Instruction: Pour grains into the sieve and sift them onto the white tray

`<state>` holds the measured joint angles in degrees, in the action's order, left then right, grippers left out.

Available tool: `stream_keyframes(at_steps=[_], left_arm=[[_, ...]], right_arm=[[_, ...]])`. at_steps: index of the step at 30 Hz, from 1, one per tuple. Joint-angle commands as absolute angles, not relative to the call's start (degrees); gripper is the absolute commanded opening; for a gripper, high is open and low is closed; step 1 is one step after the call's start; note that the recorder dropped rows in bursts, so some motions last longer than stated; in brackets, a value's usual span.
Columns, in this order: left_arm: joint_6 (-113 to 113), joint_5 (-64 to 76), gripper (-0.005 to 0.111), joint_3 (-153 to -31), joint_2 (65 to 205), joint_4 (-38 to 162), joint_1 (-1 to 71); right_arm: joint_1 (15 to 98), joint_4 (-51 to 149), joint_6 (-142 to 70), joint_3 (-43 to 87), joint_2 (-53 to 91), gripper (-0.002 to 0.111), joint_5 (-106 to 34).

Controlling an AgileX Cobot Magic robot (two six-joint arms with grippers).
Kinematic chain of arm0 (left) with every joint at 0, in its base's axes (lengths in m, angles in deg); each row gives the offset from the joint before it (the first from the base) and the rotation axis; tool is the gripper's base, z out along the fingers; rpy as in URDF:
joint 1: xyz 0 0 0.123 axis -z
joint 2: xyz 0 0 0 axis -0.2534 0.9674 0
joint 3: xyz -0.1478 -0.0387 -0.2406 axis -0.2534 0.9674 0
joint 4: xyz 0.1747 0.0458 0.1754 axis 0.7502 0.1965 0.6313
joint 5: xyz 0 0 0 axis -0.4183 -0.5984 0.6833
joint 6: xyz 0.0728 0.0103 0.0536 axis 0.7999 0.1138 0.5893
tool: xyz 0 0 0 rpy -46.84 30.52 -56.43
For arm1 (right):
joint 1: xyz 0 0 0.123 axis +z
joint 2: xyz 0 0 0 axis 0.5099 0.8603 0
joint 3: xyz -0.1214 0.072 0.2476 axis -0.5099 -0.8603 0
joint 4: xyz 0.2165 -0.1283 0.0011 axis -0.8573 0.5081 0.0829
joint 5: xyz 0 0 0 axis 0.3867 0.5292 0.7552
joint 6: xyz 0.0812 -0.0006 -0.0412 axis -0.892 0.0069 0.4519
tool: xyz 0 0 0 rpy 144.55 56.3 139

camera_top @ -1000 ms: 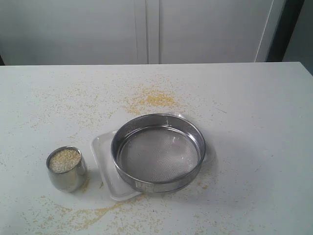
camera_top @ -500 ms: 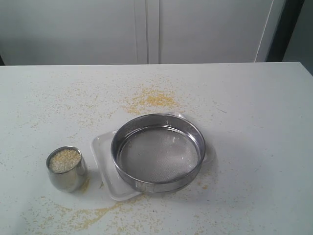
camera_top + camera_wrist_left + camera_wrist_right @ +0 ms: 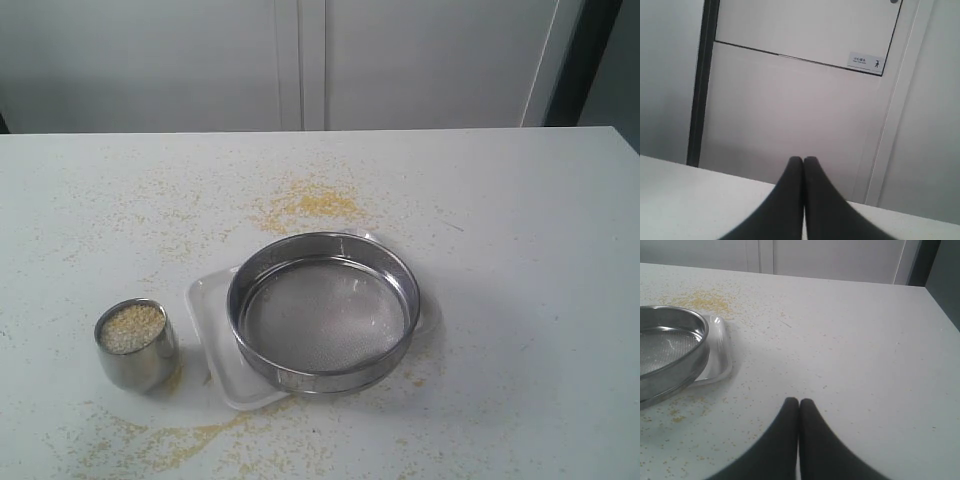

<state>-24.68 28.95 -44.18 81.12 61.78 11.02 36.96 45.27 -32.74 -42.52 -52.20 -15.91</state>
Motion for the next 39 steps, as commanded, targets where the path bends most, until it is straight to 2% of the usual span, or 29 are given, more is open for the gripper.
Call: stream_keyframes(at_steps=[1, 12, 30, 32, 35, 37, 39], left_arm=[[-26.1, 32.2, 0.000, -48.9, 89.2, 72.1, 11.4], [-48.9, 49.4, 0.000, -51.4, 107.1, 97.2, 11.4], [-50.0, 69.7, 0.001, -51.4, 126.7, 117.2, 12.0], [-47.9, 69.9, 0.007, -51.4, 128.4, 117.6, 13.2], [-44.4, 69.6, 0.027, -51.4, 131.3, 117.9, 16.0], [-41.7, 70.7, 0.049, -51.4, 132.9, 118.1, 18.3], [-39.8, 70.8, 0.075, -51.4, 134.2, 118.1, 20.5]], right_arm=[[36.5, 45.4, -32.5, -42.8, -52.5, 0.000, -16.2], [36.5, 45.4, -32.5, -42.8, -52.5, 0.000, -16.2], [36.5, 45.4, -32.5, -42.8, -52.5, 0.000, -16.2], [36.5, 45.4, -32.5, -42.8, -52.5, 0.000, -16.2], [36.5, 45.4, -32.5, -42.8, -52.5, 0.000, -16.2], [36.5, 45.4, -32.5, -42.8, -52.5, 0.000, -16.2], [36.5, 45.4, -32.5, -42.8, -52.5, 0.000, -16.2]])
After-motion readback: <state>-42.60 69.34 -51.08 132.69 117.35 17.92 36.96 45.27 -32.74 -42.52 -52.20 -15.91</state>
